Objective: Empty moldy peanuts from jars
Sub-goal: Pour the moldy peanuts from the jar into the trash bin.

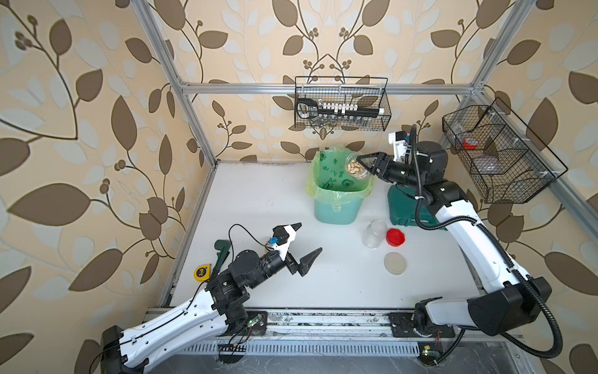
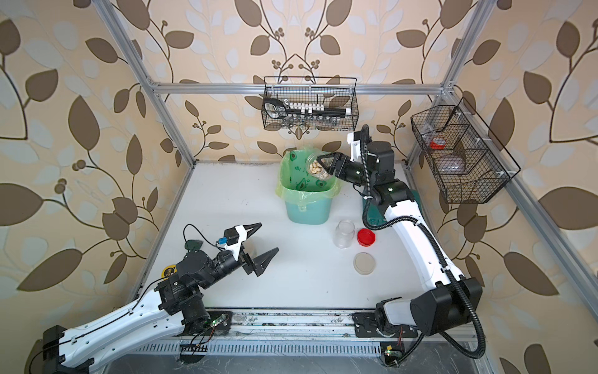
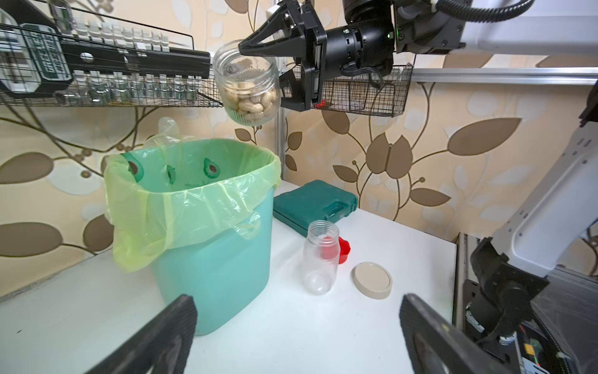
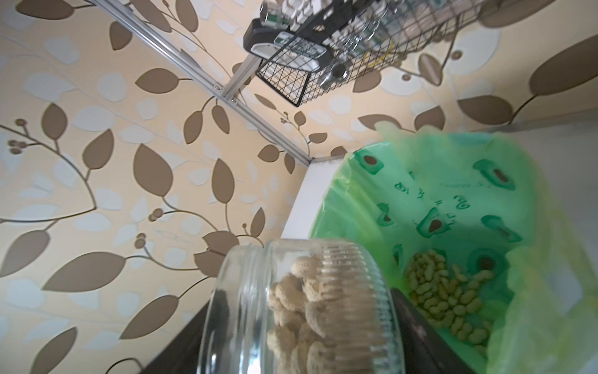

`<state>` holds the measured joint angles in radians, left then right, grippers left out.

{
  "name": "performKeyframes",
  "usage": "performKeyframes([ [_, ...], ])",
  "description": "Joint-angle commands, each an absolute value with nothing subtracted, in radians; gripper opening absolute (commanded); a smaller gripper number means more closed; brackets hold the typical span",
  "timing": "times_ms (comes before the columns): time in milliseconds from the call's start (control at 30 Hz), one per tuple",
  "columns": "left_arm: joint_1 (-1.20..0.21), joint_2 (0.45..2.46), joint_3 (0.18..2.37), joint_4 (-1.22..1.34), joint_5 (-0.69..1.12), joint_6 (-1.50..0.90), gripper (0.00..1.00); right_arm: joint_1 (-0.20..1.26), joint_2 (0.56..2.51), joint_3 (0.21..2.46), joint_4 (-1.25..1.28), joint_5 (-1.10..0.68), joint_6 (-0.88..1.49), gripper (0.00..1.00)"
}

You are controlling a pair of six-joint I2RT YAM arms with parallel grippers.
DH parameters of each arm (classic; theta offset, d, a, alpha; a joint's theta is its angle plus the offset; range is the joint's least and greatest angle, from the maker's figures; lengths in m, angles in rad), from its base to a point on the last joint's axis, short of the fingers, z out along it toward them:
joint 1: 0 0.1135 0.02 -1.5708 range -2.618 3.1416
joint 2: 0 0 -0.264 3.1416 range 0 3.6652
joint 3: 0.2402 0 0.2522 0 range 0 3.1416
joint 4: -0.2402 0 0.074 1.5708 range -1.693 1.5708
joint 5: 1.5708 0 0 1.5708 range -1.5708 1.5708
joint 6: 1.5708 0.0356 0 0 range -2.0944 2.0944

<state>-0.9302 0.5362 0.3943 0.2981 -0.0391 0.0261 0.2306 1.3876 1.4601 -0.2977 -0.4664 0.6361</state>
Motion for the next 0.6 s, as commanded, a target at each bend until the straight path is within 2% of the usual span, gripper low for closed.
performKeyframes([
  [0, -0.935, 0.506, 0.376, 0.339, -0.140, 0.032, 0.99, 0.257, 1.428, 1.557, -0.383, -0.282, 0.426, 0.00],
  [567, -0.934, 0.546, 0.361, 0.361, -0.196, 0.037, 0.99, 0.493, 1.589, 1.722, -0.421, 0.306, 0.011, 0.00],
])
